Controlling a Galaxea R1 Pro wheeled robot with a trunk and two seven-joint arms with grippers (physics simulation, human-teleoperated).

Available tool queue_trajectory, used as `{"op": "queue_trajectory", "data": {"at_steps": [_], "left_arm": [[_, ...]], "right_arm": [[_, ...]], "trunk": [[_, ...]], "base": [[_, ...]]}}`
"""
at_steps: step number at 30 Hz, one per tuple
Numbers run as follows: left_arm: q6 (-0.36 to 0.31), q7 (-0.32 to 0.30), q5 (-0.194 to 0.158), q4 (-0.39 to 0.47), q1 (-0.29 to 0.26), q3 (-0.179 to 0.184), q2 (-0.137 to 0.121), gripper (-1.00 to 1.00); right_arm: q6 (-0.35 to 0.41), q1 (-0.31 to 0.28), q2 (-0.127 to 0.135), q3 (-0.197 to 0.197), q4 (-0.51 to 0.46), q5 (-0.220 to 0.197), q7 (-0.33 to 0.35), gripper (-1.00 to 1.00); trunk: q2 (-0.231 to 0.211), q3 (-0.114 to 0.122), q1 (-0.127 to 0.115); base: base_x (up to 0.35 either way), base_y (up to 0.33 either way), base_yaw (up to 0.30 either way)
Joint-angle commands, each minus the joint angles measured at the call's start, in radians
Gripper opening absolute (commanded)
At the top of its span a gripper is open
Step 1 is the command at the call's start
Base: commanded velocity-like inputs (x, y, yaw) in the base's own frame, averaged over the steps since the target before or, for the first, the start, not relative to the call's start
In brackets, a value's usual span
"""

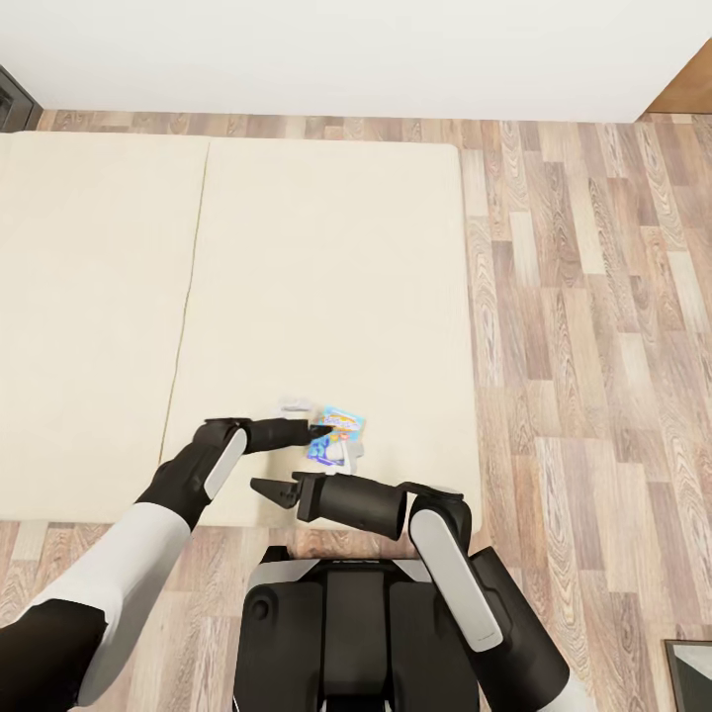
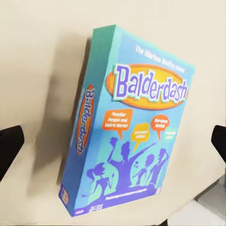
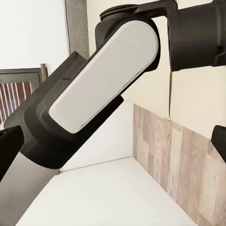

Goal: Put all the toys in the child's room - the three board games (two on the bed and one on the table), the two jigsaw puzzles on the table, and the tennis ball on the table - inside the toy box on the table in the child's room.

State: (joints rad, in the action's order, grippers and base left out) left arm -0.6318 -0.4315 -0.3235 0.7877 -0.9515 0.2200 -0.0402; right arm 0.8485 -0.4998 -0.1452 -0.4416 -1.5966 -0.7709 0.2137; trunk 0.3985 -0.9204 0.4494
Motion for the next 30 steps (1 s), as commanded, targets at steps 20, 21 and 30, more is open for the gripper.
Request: {"op": "queue_trajectory", "data": {"at_steps": [20, 21, 30], "left_arm": [[0.0, 0.084, -0.017, -0.097, -0.004, -0.001, 0.007, 1.0], [0.0, 0.084, -0.017, -0.098, -0.004, -0.001, 0.007, 1.0], [0.013, 0.005, -0.014, -0.098, -0.003, 0.003, 0.008, 1.0]], "right_arm": [[0.003, 0.0, -0.001, 0.001, -0.002, 0.005, 0.006, 1.0], [0.003, 0.0, -0.001, 0.001, -0.002, 0.005, 0.006, 1.0], [0.003, 0.0, -0.001, 0.001, -0.002, 0.005, 0.006, 1.0]], "trunk": [[0.002, -0.001, 0.001], [0.002, -0.001, 0.001], [0.002, -0.001, 0.001]], "base": [[0.0, 0.0, 0.0], [0.0, 0.0, 0.0], [0.0, 0.0, 0.0]]}}
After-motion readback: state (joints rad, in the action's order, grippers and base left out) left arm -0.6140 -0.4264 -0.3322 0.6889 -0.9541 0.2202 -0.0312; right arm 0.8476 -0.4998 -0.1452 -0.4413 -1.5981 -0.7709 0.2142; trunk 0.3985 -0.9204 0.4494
